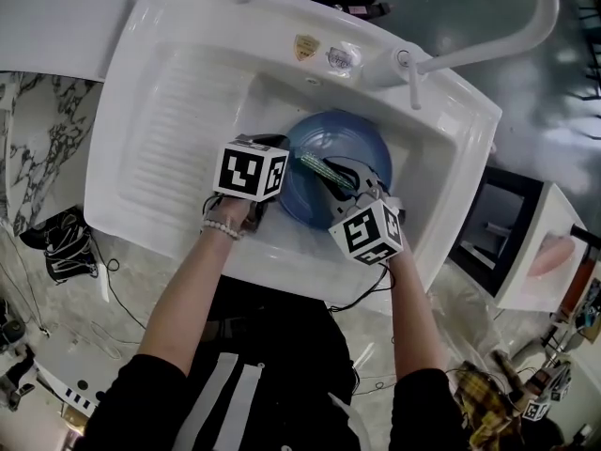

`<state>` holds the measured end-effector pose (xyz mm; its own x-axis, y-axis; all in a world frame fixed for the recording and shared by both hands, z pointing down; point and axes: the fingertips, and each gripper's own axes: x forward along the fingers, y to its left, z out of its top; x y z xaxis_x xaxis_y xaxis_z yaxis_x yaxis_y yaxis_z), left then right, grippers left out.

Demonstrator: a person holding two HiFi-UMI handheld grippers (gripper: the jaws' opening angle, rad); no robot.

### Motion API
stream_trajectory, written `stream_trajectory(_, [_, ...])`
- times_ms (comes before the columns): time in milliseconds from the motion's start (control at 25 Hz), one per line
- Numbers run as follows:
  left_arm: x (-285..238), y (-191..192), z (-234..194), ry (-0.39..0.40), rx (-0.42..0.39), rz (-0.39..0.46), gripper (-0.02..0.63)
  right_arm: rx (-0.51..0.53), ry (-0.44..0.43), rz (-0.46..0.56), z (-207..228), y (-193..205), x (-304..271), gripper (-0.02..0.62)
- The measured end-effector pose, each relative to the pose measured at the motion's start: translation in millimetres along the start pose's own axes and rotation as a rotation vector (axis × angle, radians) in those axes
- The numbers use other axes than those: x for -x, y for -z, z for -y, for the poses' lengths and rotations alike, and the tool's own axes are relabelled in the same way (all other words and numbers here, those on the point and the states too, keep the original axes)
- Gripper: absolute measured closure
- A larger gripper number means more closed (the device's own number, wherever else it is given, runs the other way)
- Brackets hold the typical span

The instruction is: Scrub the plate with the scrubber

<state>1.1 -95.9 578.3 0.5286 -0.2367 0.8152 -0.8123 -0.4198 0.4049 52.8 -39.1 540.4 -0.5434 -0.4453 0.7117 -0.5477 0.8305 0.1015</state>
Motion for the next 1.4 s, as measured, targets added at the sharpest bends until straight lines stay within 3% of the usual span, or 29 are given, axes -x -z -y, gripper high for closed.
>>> stream_trajectory(120, [0.6,-1.0,-0.4,-0.008,-0.003,0.003,0.606,0.036,0.007,-0.012,3.9,-0.1,-10.3,0.5])
stream_trajectory(360, [0.5,-2.7,0.5,-0.001,-0.005,0.01,0.606,0.072,-0.088,-0.039,-16.2,6.2,-14.8,0.5])
stream_trajectory(800, [-0.6,-1.6,-0.6,-0.002,-0.004,0.006,0.606,0.014,-0.266,-0.061,-61.3,13.9,7.3,0.5])
stream_trajectory(1160, [-1.7,-2.1,-0.3,0.006,0.005,0.011,0.606,-0.04,-0.364,-0.116,-78.8,24.6,31.0,0.5])
stream_trajectory(1280, [-2.1,-1.8,0.4,0.009,0.006,0.01,0.606,-0.069,-0.261,-0.108,-54.7,23.5,34.8,0.5])
stream_trajectory(1400, [-1.7,-2.4,1.1,0.011,0.004,0.011,0.606,-0.134,-0.014,-0.13,-4.5,29.0,32.6,0.5])
